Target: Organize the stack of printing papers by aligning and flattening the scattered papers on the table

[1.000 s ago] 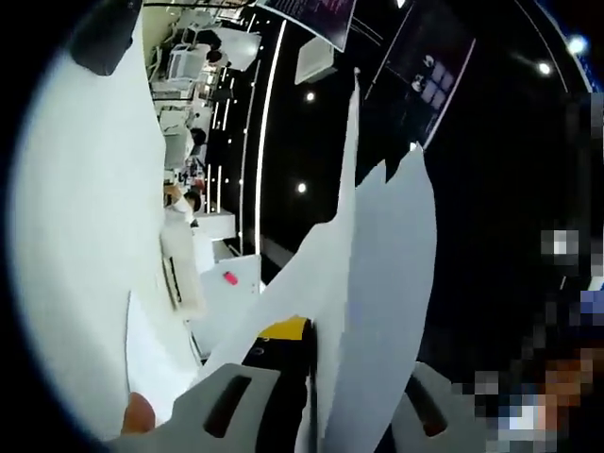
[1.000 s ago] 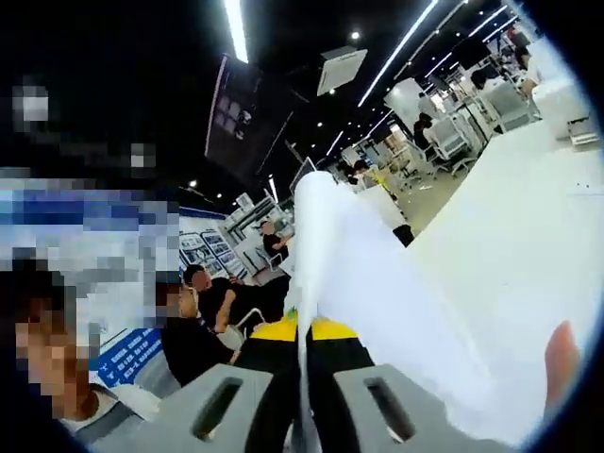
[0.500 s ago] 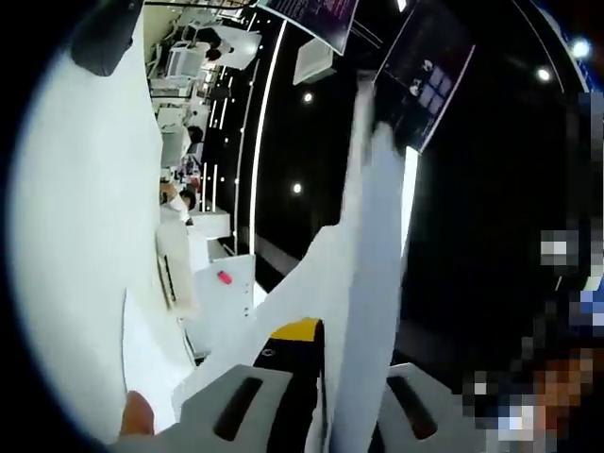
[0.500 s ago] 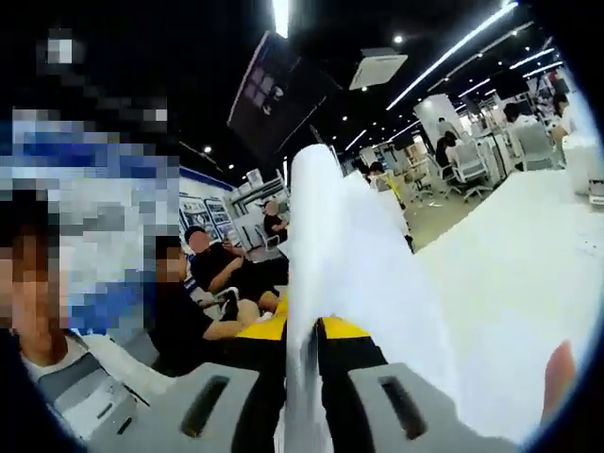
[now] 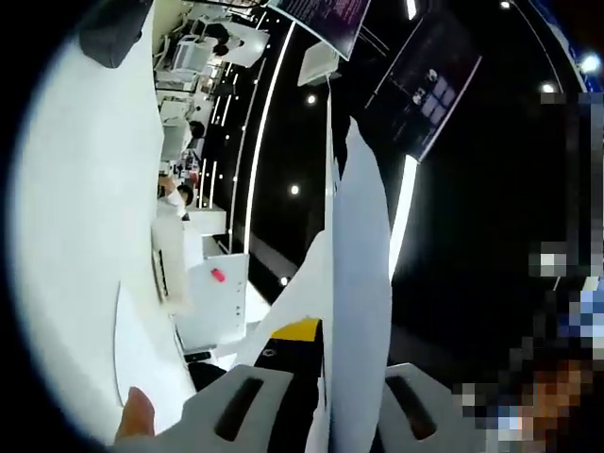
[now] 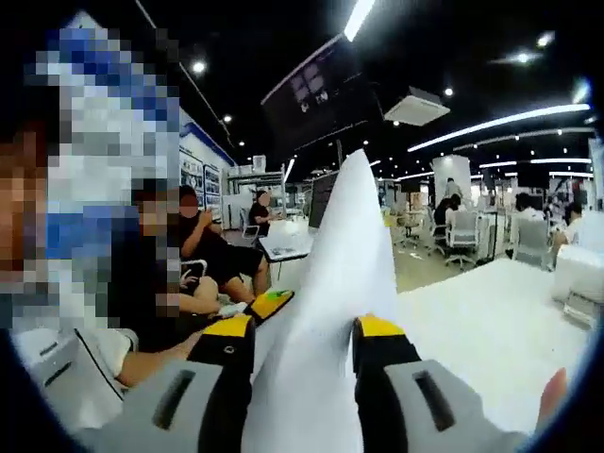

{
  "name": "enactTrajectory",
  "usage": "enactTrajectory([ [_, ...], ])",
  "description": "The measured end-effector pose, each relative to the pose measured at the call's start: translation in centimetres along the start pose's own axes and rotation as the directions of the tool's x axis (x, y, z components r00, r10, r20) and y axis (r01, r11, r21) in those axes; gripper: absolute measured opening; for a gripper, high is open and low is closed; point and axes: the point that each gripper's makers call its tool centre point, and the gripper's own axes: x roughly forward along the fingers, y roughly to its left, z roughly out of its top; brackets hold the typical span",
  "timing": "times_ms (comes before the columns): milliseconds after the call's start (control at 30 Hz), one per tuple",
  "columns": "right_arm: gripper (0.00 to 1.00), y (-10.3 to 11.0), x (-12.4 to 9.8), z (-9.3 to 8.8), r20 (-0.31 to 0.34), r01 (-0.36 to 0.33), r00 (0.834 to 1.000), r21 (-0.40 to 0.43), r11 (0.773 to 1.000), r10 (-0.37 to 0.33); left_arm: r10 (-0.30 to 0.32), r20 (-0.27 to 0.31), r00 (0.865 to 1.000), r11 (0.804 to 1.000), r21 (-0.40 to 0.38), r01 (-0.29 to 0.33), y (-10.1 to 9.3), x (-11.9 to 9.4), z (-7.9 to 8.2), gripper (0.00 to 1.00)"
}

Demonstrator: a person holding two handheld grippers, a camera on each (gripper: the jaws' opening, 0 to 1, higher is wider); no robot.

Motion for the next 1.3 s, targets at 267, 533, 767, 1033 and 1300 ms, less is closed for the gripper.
enactTrajectory([
  [267, 0.60, -1.6, -2.1, 2.6, 0.092, 0.114, 0.990, -0.114, 0.987, -0.104, -0.004, -0.011, 1.000, 1.000, -0.005, 0.004, -0.1, -0.1, -0.1, 0.06],
  [533, 0.60, -5.0, -5.2, 4.8, 0.178, 0.236, 0.959, -0.067, 0.969, -0.221, -0.006, -0.014, 1.000, 1.000, -0.021, 0.006, -0.1, 0.0, -0.2, 0.06],
  [767, 0.59, -6.8, -6.0, 1.7, 0.159, 0.223, 0.960, 0.056, 0.973, -0.230, -0.030, -0.059, 0.998, 0.999, -0.025, 0.028, -0.7, 0.3, -1.1, 0.06],
  [1033, 0.59, -7.2, -6.7, 0.1, 0.165, 0.216, 0.960, 0.084, 0.973, -0.227, 0.018, -0.131, 0.991, 0.998, 0.055, -0.011, -0.1, 0.1, -1.9, 0.06],
  [1300, 0.59, -8.3, -8.1, -0.8, 0.125, 0.300, 0.946, 0.010, 0.954, -0.298, 0.042, -0.140, 0.989, 0.994, 0.110, -0.026, -1.0, -0.5, -1.5, 0.06],
])
